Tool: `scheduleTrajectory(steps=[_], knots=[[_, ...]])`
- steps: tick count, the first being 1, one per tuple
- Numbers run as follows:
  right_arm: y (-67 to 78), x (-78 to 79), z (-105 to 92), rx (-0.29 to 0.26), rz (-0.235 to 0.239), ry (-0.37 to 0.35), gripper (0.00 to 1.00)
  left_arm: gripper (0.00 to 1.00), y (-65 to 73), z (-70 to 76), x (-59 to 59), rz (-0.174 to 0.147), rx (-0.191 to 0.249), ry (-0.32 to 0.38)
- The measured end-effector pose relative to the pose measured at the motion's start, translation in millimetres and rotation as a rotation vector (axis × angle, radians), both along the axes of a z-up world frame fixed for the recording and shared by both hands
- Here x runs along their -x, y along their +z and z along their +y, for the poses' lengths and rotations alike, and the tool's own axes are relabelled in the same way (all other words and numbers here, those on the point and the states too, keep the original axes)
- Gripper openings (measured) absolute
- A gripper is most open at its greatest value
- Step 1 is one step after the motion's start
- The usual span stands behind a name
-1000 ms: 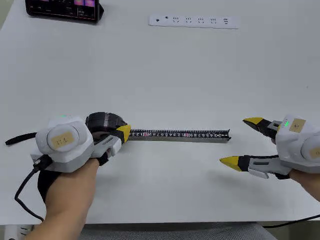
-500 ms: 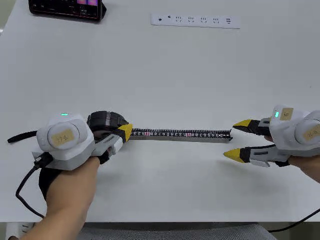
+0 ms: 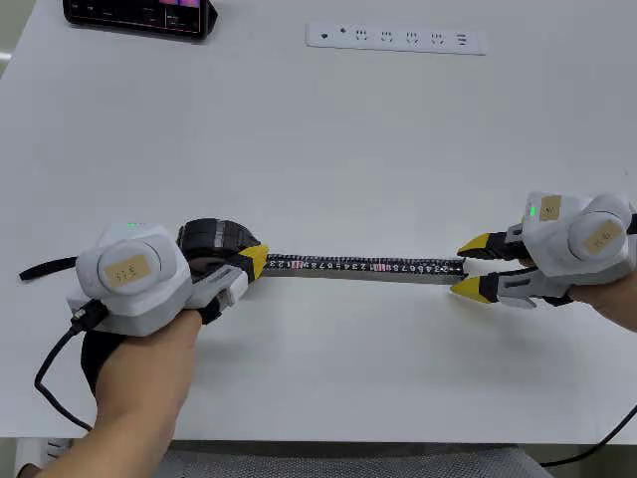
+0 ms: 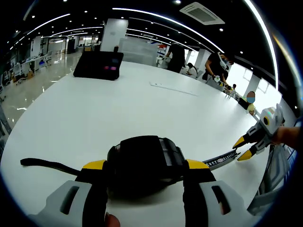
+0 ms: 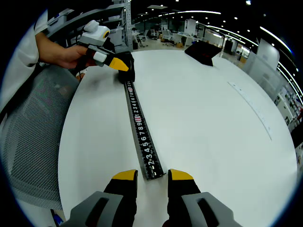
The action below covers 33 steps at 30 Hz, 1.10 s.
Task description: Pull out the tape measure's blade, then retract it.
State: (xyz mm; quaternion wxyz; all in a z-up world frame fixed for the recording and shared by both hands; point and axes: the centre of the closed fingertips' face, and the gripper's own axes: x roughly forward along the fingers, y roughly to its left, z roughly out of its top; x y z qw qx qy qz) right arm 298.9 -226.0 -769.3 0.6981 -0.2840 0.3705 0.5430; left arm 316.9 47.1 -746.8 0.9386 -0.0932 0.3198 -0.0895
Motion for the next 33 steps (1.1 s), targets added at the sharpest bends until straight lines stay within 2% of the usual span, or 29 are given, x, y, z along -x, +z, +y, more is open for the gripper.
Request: scheduleTrajectory(steps=[8, 12, 15, 21, 33], knots=[[-6.0, -0.7, -2.8, 0.019, 0.004, 0.045, 0.15, 0.61, 0.0, -0.4, 0.1, 0.0, 0.003, 0.0], [-6.3, -1.7, -2.9, 0.013, 0.009, 0.043, 0.13, 0.61, -0.6, -0.4, -0.1, 0.002, 0.006, -0.001], [-6.6, -2.1, -3.1, 0.026, -0.011, 0.077, 0.12, 0.61, -1.0, -0.3, -0.3, 0.003, 0.008, 0.0], [-6.7, -1.7, -2.8, 0.044, -0.02, 0.106, 0.11, 0.61, -1.6, 0.2, -0.6, 0.005, 0.006, 0.003], [-6.3, -1.9, -3.0, 0.059, -0.014, 0.086, 0.11, 0.61, -1.9, 0.5, -0.5, 0.012, -0.002, 0.001]])
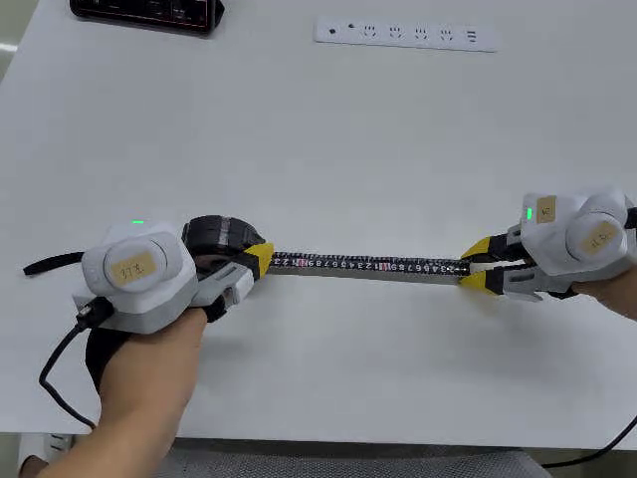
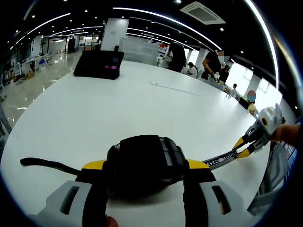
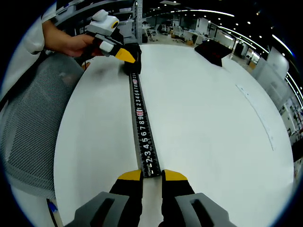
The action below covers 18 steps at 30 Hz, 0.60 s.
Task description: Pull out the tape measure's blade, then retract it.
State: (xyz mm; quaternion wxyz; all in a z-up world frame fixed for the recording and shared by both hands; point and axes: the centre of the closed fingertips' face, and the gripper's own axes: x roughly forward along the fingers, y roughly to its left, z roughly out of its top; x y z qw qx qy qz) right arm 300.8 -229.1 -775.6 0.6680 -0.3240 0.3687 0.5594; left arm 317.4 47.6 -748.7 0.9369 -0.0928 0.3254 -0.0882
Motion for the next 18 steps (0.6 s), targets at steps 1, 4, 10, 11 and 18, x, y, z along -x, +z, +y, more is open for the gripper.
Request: scheduleTrajectory(steps=[1, 4, 10, 11, 18], knots=[[0.0, 0.0, 0.0, 0.002, 0.0, 0.001, 0.11, 0.6, 0.4, 0.0, -0.1, 0.002, -0.001, -0.002], [0.0, -0.2, -0.1, 0.005, 0.002, 0.001, 0.11, 0.6, 0.6, 0.1, 0.4, 0.005, -0.005, -0.005], [-0.3, -0.5, 0.4, 0.02, 0.005, 0.003, 0.11, 0.58, -0.4, 1.1, 1.2, 0.021, -0.007, -0.016], [-0.4, -0.5, 0.2, 0.021, 0.005, 0.004, 0.11, 0.58, -0.7, 1.1, 1.5, 0.017, -0.008, -0.017], [-0.7, -1.0, -0.1, 0.022, 0.01, 0.004, 0.1, 0.58, -1.1, 0.6, 2.0, 0.018, -0.003, -0.018]])
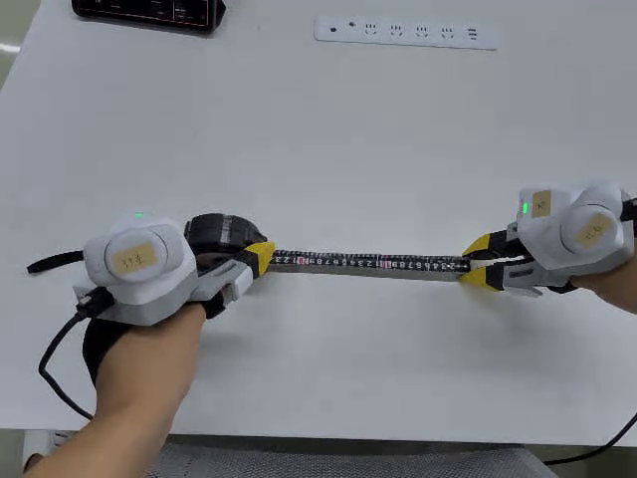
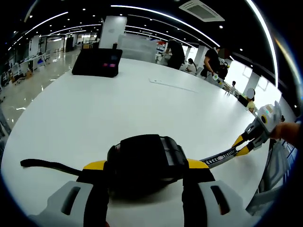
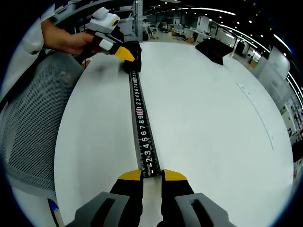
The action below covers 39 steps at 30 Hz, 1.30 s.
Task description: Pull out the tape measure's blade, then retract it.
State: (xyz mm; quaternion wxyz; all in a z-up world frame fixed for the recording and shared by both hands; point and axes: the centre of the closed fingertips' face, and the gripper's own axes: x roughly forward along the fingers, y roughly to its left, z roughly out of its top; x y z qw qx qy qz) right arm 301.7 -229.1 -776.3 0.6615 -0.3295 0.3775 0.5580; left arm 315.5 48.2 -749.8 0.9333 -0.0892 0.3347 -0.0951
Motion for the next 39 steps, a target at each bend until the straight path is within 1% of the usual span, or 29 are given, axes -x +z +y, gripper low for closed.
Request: scheduleTrajectory(steps=[4, 14, 21, 24, 39], knots=[[0.2, -1.0, 5.8, 0.002, 0.003, 0.005, 0.1, 0.58, -0.4, -0.1, -0.3, -0.003, 0.005, -0.001], [1.7, -1.3, 31.3, -0.029, 0.011, 0.033, 0.1, 0.58, -1.0, -0.1, -0.7, 0.001, 0.017, -0.001], [3.2, -0.9, 42.0, -0.045, 0.019, 0.041, 0.1, 0.58, -1.2, -0.4, -1.1, 0.001, 0.024, 0.001], [4.8, -1.1, 48.6, -0.061, 0.025, 0.04, 0.1, 0.58, -1.4, -0.8, -1.5, 0.002, 0.027, 0.0], [5.6, -1.8, 76.1, -0.087, 0.035, 0.066, 0.1, 0.58, -0.8, -0.7, -1.0, 0.005, 0.045, 0.005]])
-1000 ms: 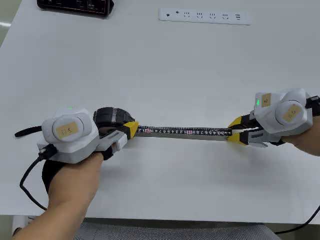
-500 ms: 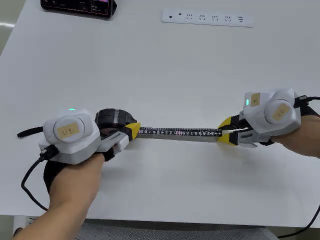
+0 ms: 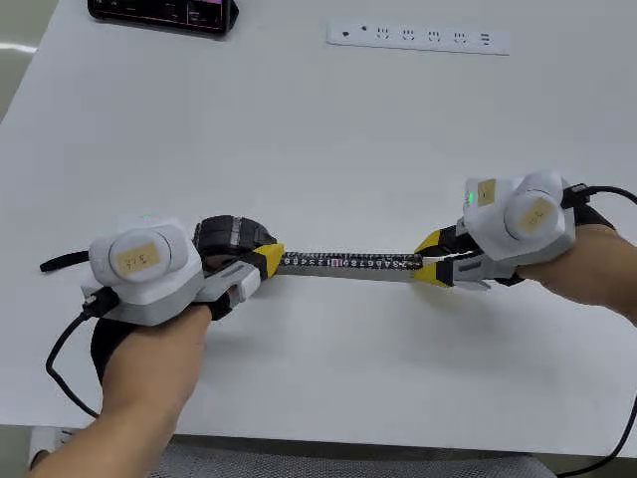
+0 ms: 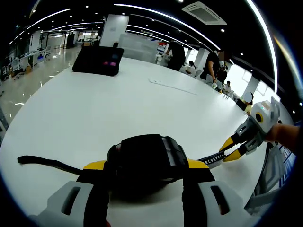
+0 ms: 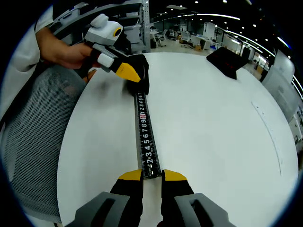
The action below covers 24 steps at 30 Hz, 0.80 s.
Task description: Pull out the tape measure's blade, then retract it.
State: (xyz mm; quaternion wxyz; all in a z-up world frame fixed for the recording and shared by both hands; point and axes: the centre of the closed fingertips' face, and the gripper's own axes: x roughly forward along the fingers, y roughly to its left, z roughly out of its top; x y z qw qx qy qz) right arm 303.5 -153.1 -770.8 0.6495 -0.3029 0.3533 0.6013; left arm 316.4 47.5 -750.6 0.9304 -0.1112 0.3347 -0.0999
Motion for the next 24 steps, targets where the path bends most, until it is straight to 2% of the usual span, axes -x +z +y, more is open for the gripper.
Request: scheduleTrajectory(steps=[24], knots=[[-4.0, -2.6, 29.0, -0.04, 0.03, 0.008, 0.1, 0.58, -0.9, 1.2, 0.3, 0.0, 0.017, -0.003]])
